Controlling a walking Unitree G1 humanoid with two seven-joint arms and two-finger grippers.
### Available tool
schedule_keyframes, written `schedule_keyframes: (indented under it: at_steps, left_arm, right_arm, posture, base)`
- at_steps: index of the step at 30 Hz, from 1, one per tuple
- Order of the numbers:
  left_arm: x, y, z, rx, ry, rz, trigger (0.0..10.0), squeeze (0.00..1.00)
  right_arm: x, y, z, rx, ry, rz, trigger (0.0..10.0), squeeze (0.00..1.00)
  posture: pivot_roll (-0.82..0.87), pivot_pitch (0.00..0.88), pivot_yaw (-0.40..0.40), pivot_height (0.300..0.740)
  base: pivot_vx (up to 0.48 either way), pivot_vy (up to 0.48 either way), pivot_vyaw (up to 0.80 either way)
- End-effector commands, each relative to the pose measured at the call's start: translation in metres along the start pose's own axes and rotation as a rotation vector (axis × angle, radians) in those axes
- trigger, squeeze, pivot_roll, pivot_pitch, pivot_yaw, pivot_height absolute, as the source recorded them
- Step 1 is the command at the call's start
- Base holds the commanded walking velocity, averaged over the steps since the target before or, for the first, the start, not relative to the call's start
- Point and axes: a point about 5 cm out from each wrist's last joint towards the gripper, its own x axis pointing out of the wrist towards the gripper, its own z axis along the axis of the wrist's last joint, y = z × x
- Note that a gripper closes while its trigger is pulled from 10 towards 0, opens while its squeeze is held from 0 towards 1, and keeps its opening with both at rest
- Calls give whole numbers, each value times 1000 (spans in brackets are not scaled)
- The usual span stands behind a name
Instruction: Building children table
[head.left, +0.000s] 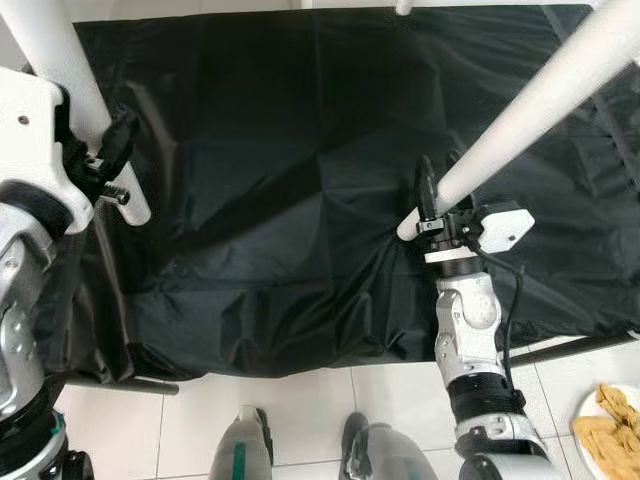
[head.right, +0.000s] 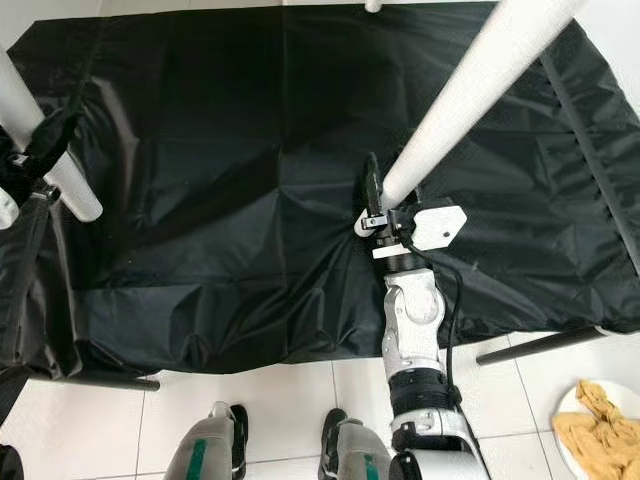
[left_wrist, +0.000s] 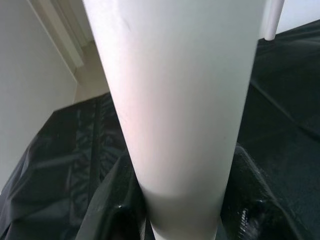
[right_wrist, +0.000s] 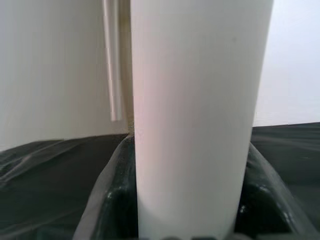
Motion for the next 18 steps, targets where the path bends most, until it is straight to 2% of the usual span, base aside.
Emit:
schedule_keyframes:
  at_steps: [1,3,7,13,18]
  left_arm:
    - [-7,-2,9,62,-18,-24,10000,0]
    - [-15,3,8,78,-6,-22,10000,0]
    - [-23,8,11,95,-14,-27,10000,0]
    - [-28,5,10,96,-13,-37,10000,0]
    - [-34,3,6,94,0,-54,10000,0]
  right_arm:
    - [-14,-2,-20,31,143,12,10000,0]
    - [-2,-11,-13,11,122,55,10000,0]
    - [10,-21,-6,-20,98,98,10000,0]
    - [12,-23,-4,-31,100,121,10000,0]
    - [6,-26,-4,-26,117,135,10000,0]
  posture:
    - [314,240,43,740]
    - [316,241,24,740]
    - [315,237,10,740]
    - [313,235,4,740]
    - [317,225,-7,740]
  base:
    - [0,0,0]
    - [0,0,0]
    - [0,0,0]
    - [0,0,0]
    - [0,0,0]
